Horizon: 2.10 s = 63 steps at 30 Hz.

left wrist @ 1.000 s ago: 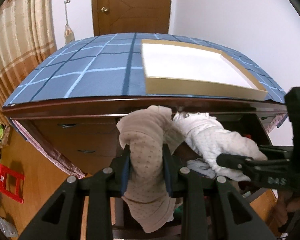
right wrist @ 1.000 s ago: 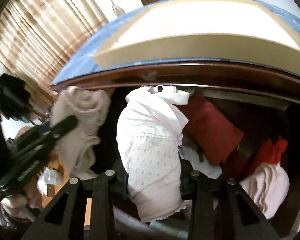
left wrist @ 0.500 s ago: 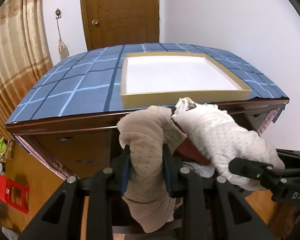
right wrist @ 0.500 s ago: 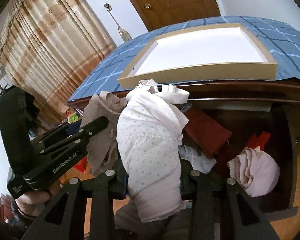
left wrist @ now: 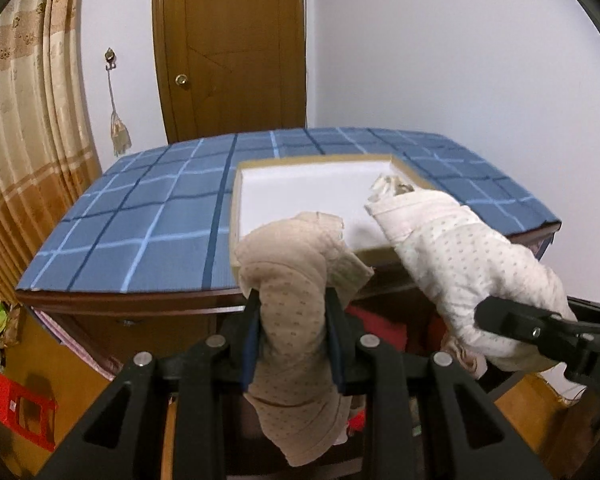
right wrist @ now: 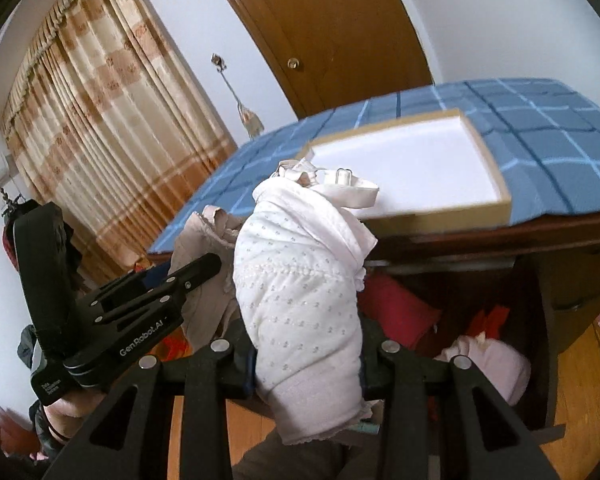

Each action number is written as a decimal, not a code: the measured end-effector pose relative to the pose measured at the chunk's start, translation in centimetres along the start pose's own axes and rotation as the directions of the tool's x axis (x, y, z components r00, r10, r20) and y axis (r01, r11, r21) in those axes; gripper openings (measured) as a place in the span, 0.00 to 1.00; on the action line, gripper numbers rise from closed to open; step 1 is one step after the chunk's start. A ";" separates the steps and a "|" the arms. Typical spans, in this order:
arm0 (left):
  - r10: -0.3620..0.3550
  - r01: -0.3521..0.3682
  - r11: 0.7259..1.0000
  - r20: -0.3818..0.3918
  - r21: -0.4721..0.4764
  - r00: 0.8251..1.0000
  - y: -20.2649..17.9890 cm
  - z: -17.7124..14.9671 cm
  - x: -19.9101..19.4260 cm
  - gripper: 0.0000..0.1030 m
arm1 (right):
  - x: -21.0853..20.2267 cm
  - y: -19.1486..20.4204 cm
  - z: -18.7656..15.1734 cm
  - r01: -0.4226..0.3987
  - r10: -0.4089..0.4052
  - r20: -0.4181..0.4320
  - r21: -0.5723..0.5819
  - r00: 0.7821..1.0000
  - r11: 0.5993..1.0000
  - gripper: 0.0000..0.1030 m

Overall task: Take underwear out of drawer
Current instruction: 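Carry both underwear pieces over the white tray with both tools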

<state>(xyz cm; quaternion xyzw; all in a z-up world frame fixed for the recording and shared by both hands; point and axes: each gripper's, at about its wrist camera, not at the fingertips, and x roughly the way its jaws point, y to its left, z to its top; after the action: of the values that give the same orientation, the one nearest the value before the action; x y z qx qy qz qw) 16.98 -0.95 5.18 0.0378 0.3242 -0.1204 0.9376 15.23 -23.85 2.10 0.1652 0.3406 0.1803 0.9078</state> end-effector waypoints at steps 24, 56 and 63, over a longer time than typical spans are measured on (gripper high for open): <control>0.021 -0.014 0.997 0.084 -0.077 0.996 2.5 11.9 7.9 0.26 | 6.6 -0.4 12.2 0.116 -0.117 0.163 0.013 0.980 0.993 0.36; 0.086 -0.100 0.989 -0.125 -0.109 0.988 5.0 14.7 23.4 0.29 | 23.6 -4.8 15.9 0.183 -0.174 -0.096 0.088 0.980 0.979 0.37; 0.109 -0.131 0.983 -0.168 -0.126 0.980 5.5 14.6 24.2 0.75 | 24.2 -5.1 15.8 0.172 -0.161 -0.117 0.088 0.980 0.981 0.49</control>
<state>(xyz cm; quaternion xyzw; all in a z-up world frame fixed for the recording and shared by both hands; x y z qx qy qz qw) 45.52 -2.72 1.72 0.0026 0.4033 -0.0377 0.9143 44.08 -20.45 -2.27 0.1702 0.4110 0.0954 0.8905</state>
